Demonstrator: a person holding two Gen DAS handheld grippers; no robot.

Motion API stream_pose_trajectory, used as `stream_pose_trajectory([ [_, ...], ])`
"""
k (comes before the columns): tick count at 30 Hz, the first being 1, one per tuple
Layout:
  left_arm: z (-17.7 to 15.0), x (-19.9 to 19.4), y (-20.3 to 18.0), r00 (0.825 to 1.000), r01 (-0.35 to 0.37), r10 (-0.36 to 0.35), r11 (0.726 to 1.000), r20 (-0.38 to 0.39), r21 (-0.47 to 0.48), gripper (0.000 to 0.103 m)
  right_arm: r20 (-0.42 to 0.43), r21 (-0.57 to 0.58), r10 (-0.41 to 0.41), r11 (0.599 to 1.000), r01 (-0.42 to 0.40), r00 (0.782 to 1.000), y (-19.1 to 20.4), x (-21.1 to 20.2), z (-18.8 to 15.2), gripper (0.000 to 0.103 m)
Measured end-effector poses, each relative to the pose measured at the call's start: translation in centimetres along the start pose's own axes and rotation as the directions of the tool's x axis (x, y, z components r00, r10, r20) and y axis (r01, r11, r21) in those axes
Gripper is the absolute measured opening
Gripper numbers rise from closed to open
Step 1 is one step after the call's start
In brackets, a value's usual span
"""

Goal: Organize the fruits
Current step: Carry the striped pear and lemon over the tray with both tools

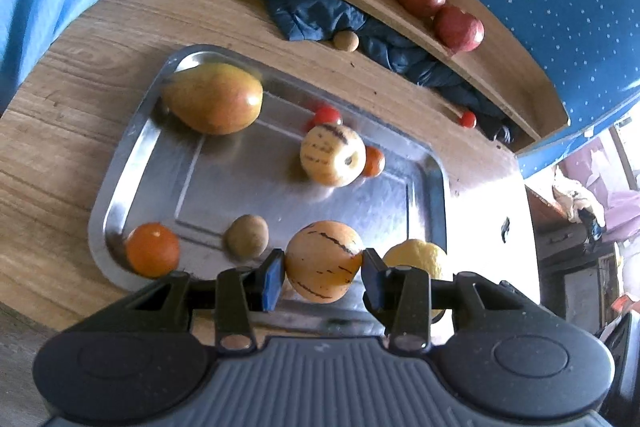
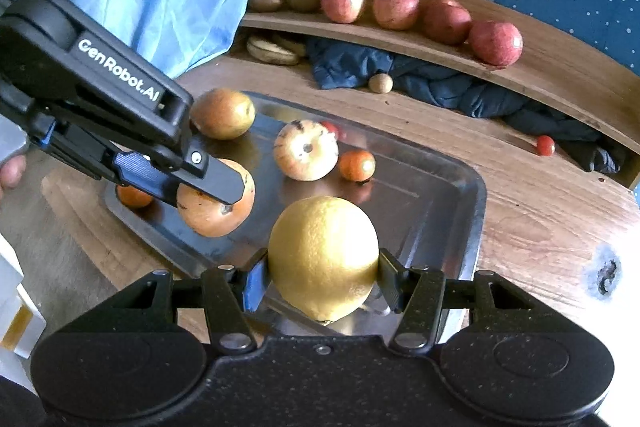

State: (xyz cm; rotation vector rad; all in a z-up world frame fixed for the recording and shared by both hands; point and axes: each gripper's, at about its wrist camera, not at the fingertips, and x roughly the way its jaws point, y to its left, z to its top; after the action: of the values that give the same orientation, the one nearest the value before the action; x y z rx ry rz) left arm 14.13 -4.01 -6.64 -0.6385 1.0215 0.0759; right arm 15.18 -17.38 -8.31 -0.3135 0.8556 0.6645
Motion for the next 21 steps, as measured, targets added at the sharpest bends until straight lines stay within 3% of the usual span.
stream_pose_trajectory([
  [21,-1.05,0.14,0.03,0.998,-0.038,0.040,0.997,-0.038,0.069,0.046,-0.028,-0.032,-0.015,0.999,0.014,0.999,0.35,0.75,-0.48,0.058],
])
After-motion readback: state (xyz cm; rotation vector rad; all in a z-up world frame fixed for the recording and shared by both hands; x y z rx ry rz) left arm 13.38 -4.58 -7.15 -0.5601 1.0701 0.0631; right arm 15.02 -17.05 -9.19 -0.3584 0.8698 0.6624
